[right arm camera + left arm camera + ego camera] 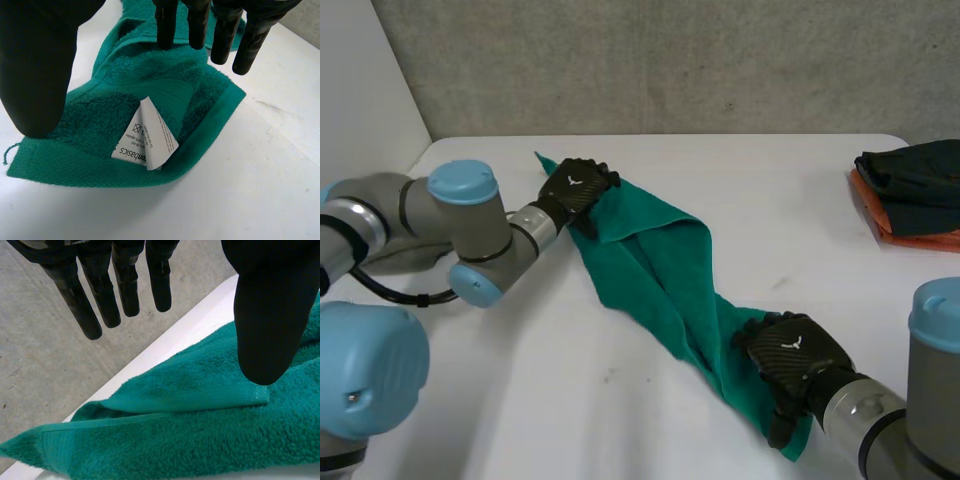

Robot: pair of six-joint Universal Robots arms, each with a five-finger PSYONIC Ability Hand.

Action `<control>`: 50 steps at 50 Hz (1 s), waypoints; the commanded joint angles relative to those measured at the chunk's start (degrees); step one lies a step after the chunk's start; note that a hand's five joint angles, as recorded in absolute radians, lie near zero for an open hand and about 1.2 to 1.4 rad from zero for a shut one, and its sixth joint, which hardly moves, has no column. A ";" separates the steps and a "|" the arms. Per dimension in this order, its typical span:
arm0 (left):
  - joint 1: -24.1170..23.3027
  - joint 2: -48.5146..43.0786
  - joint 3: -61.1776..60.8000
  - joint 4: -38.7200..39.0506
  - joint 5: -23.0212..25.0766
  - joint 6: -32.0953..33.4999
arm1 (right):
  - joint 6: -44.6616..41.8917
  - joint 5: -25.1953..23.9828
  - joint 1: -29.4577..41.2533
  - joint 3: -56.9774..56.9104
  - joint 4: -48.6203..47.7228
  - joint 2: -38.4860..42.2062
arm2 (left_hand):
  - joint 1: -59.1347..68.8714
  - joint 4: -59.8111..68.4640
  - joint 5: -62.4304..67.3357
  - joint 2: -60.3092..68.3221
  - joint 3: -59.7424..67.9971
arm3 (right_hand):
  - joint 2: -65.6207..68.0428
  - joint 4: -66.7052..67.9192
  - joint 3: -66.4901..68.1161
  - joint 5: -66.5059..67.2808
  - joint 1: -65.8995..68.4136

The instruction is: Fold the laundry.

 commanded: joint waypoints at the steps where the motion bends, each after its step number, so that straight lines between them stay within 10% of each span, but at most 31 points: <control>1: -1.66 -6.10 8.65 -3.47 -0.35 0.02 | -0.65 5.30 3.53 0.98 -4.06 3.36 | 5.70 5.23 4.99 5.36 5.34 | 8.05 7.30 8.61 7.16 9.08; 9: -3.68 -8.21 10.76 -3.47 -0.52 0.02 | -1.18 5.48 3.63 0.80 -5.91 3.72 | 5.69 5.22 4.99 5.36 5.34 | 66.85 66.10 67.41 65.96 67.88; 36: -5.18 -14.72 20.43 -3.38 -4.48 4.59 | -3.46 4.87 2.92 0.98 -5.83 -5.33 | 18.31 17.83 17.60 17.97 17.95 | 67.25 66.50 67.81 66.36 68.28; 50: -5.44 -16.12 22.01 -3.30 -4.48 9.60 | -4.88 4.69 2.84 0.98 -5.92 -5.33 | 49.21 48.74 48.51 48.88 48.86 | 67.25 66.50 67.81 66.36 68.28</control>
